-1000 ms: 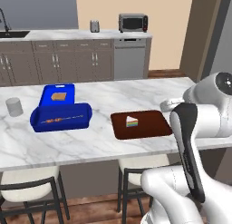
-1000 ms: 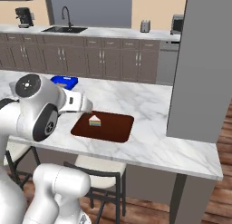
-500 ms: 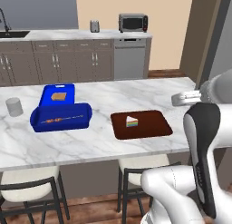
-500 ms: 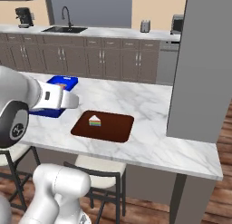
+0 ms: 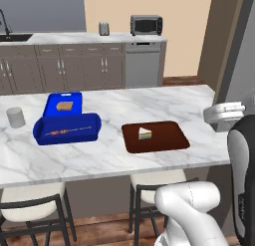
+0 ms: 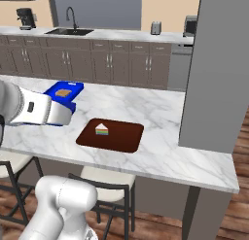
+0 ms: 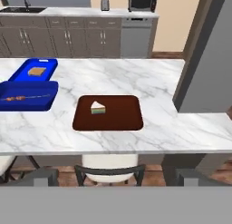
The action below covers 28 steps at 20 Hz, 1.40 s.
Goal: Take the cakes from the fridge and place them on the empty tray on the dining counter.
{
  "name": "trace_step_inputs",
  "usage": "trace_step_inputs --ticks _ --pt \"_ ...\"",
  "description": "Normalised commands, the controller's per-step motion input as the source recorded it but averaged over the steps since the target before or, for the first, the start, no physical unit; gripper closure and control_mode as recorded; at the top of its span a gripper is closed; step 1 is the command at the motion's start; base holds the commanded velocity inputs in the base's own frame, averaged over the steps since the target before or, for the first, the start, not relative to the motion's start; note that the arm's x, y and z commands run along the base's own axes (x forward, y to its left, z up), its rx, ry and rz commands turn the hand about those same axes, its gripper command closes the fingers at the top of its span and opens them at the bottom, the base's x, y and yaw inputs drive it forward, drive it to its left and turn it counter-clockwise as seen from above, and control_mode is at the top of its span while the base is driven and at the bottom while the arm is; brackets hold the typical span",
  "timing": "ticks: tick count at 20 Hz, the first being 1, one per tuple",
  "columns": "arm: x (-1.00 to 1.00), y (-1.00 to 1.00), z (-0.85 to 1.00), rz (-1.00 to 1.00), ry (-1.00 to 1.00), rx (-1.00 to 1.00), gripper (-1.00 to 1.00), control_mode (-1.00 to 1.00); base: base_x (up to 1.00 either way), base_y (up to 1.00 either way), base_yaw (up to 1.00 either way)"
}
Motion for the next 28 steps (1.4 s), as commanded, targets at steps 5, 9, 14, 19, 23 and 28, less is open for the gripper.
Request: trace_step_inputs --ticks 5,9,14,19,23,28 --pt "-0.29 0.22 -0.08 0.00 0.00 0.03 -1.00 1.00 -0.16 0.22 0.01" --pt "0.00 0.00 0.00 0.00 0.00 0.00 -1.00 1.00 0.28 0.89 0.13" --pt "0.00 0.00 0.00 0.00 0.00 0.00 -1.00 1.00 0.10 1.00 0.28" --pt "0.00 0.00 0.00 0.00 0.00 0.00 -1.00 1.00 -0.88 1.00 0.28" --pt "0.00 0.00 0.00 0.00 0.00 0.00 -1.00 1.00 -0.69 1.00 0.17" --pt "0.00 0.00 0.00 0.00 0.00 0.00 -1.00 1.00 -0.67 0.95 0.56"
